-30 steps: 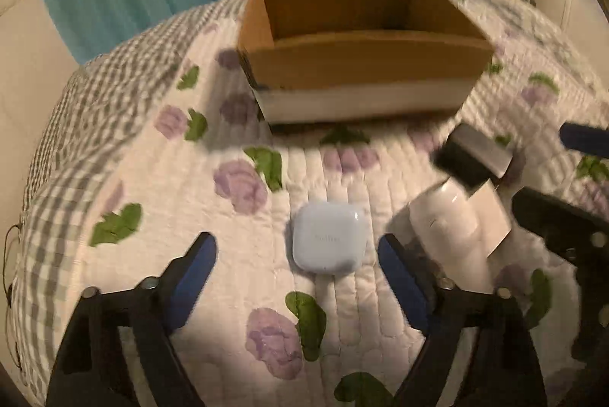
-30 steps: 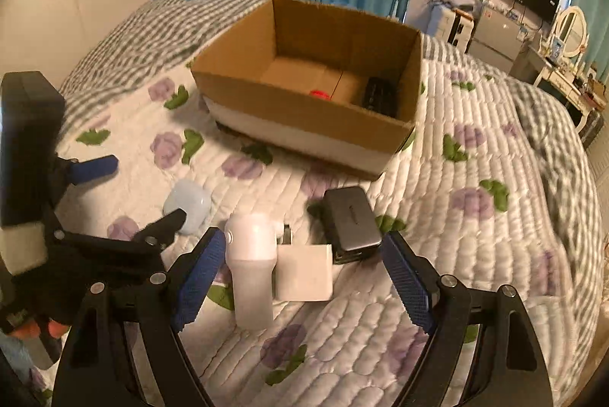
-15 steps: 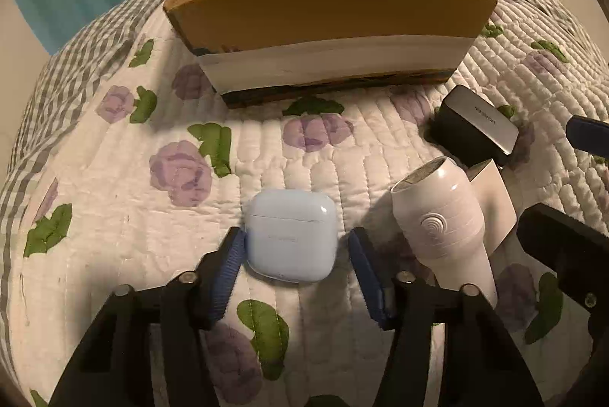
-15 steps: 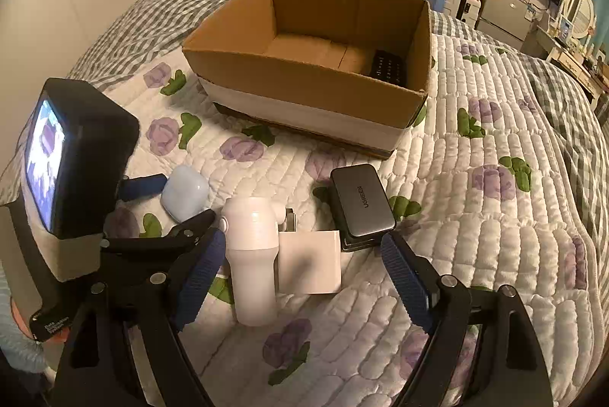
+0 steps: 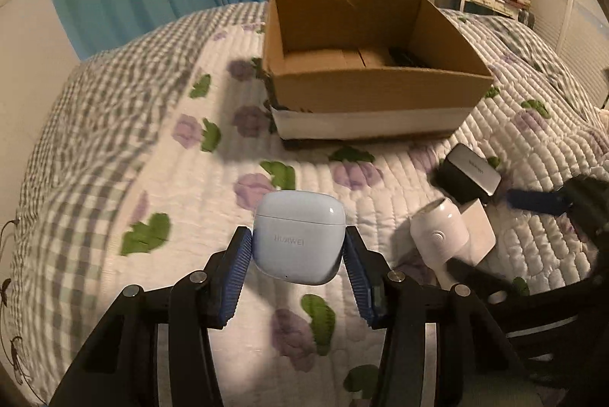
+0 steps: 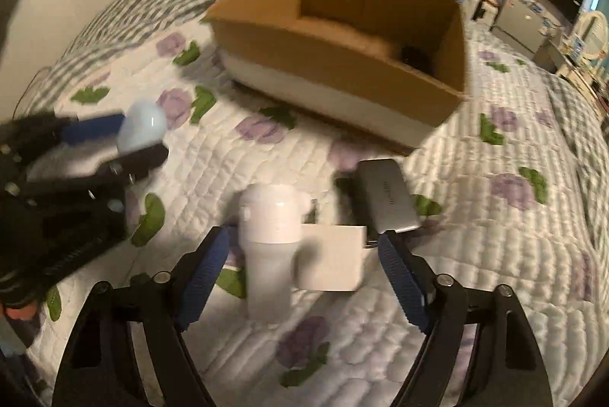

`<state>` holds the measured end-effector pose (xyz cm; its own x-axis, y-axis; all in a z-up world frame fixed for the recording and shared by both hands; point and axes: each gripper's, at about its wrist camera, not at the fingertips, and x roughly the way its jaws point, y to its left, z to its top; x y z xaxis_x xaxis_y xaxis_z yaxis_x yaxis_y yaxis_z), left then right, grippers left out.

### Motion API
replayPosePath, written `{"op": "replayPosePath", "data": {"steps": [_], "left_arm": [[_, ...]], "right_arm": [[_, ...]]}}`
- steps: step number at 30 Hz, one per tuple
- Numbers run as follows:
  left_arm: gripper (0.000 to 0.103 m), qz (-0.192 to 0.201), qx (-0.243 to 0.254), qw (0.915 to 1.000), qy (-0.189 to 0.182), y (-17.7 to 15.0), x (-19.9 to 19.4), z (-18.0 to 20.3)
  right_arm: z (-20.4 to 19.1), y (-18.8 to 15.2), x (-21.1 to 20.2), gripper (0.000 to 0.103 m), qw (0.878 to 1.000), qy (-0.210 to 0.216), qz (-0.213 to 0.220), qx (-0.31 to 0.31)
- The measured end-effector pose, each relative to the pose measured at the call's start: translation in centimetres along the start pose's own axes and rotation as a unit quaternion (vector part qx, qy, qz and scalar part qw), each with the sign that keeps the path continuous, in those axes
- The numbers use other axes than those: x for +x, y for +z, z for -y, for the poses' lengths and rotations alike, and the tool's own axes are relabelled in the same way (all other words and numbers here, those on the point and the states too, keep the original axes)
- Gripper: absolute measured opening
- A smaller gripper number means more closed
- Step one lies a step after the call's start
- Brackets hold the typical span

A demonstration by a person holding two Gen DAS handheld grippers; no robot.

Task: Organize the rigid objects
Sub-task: 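Grasp the light blue earbud case with the left gripper while the right grasps the white device, then lower the earbud case and white device into the box and open both grippers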

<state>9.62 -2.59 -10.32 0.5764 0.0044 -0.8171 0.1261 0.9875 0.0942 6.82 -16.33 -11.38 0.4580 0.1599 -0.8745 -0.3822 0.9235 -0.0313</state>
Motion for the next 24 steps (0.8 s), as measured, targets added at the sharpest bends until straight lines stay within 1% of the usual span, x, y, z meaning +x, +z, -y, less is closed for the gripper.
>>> {"op": "replayPosePath", "data": {"steps": [1, 2, 6, 8, 11, 12, 13, 16, 20, 22, 24], "left_arm": [[0.050, 0.001, -0.002, 1.0000, 0.002, 0.1, 0.0, -0.3], [0.050, 0.000, -0.004, 1.0000, 0.002, 0.0, 0.0, -0.5], [0.050, -0.007, -0.011, 0.9999, 0.000, -0.1, 0.5, -1.0], [0.050, -0.010, -0.015, 0.9998, 0.000, -0.1, 0.6, -1.2], [0.050, -0.010, -0.019, 0.9998, -0.001, -0.2, 0.7, -1.4], [0.050, -0.009, -0.019, 0.9998, -0.001, -0.2, 0.6, -1.3], [0.050, -0.009, -0.018, 0.9998, -0.001, -0.2, 0.5, -1.3], [0.050, -0.001, -0.016, 0.9999, -0.004, -0.1, 0.0, -1.1], [0.050, 0.019, -0.006, 0.9998, 0.000, 0.7, -1.4, -0.5], [0.050, 0.030, 0.002, 0.9995, 0.004, 1.5, -1.9, -0.1], [0.050, 0.042, 0.005, 0.9991, -0.006, 2.7, -2.7, 0.2]], "right_arm": [[-0.5, 0.0, 0.6, 0.073, 1.000, 0.005, -0.009, -0.007], [-0.9, 0.1, 1.1, 0.072, 1.000, 0.009, -0.016, -0.013], [-1.8, 0.6, 3.0, 0.071, 0.999, 0.010, -0.037, -0.025], [-1.9, 0.9, 3.8, 0.068, 0.999, 0.015, -0.045, -0.023], [-1.9, 1.2, 4.5, 0.057, 0.999, 0.006, -0.046, -0.021], [-1.9, 1.2, 4.3, 0.045, 0.999, 0.003, -0.042, -0.019], [-1.7, 1.2, 4.1, 0.043, 0.999, 0.010, -0.036, -0.014], [-1.1, 1.1, 2.8, 0.043, 1.000, 0.015, -0.015, -0.005], [-0.3, 1.5, -0.4, 0.043, 0.999, 0.026, 0.035, 0.006], [0.3, 2.2, -2.1, 0.043, 0.998, 0.028, 0.055, 0.008], [1.0, 3.4, -3.8, 0.043, 0.997, 0.024, 0.078, 0.010]]}}
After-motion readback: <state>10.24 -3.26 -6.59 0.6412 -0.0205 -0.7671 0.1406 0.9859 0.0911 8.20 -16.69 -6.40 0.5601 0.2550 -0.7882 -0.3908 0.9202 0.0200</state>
